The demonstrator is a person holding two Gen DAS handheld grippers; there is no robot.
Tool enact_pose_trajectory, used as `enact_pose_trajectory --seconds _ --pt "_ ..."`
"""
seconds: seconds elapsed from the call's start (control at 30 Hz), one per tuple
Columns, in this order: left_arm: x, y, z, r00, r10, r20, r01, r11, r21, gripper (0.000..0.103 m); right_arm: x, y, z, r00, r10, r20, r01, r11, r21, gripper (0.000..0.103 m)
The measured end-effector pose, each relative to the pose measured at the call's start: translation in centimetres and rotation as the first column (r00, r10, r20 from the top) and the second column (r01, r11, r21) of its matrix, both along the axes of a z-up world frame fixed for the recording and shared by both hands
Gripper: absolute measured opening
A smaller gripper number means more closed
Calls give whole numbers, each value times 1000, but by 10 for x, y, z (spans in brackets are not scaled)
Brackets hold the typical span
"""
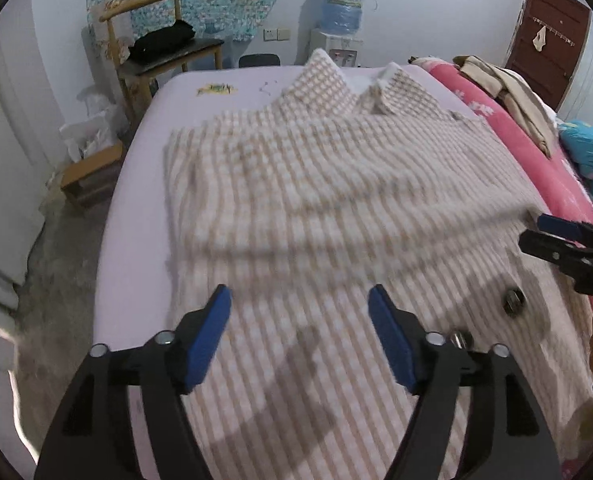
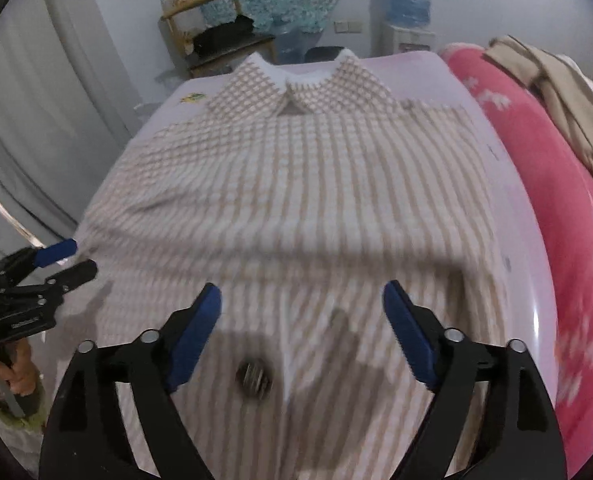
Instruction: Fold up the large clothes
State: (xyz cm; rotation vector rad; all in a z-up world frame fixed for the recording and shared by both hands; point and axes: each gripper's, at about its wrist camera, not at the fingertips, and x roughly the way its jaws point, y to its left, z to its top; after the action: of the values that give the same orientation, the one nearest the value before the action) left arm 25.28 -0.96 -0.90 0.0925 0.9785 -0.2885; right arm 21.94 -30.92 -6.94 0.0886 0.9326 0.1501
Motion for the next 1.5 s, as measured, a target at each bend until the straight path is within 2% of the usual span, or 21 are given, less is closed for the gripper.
enact_pose_trajectory --seconds 0.1,0.3,0.47,0.57,0.67,0.93,1.2,1.3,1.43,1.5 --pt "-33 -1 -3 1000 -12 -25 12 1000 -12 78 -33 1 2 1000 -7 2 7 1000 -3 90" --pt "-95 -5 -8 998 -45 -53 45 999 -4 82 -85 -1 -10 998 -55 -23 55 998 -3 91" --pt "-128 -16 -22 995 -65 -81 67 998 20 85 -119 0 -26 995 -90 -45 90 996 -1 92" --pt "-136 -23 -39 992 -66 -103 72 996 50 85 -125 2 -43 992 -106 -69 104 994 -23 92" --pt "-140 -25 -43 996 -50 -75 54 997 47 89 -126 1 -55 990 -114 -78 113 993 -18 95" --pt "-138 -24 -47 997 -35 -63 37 999 38 97 -133 3 -59 991 -131 -16 131 991 -23 95" --pt "-138 -26 -46 999 -34 -33 35 999 37 97 -140 -1 -60 992 -129 11 130 991 -18 95" --pt "-147 -17 -35 1000 -1 2 1 1000 21 97 -140 -3 -59 993 -122 0 122 992 -16 95" --pt "-172 12 -7 995 46 91 -42 998 -42 97 -136 -3 -59 995 -96 -19 95 995 -13 95" --pt "-185 30 0 992 77 97 -70 995 -67 97 -136 -3 -59 996 -87 -15 87 996 -12 95"
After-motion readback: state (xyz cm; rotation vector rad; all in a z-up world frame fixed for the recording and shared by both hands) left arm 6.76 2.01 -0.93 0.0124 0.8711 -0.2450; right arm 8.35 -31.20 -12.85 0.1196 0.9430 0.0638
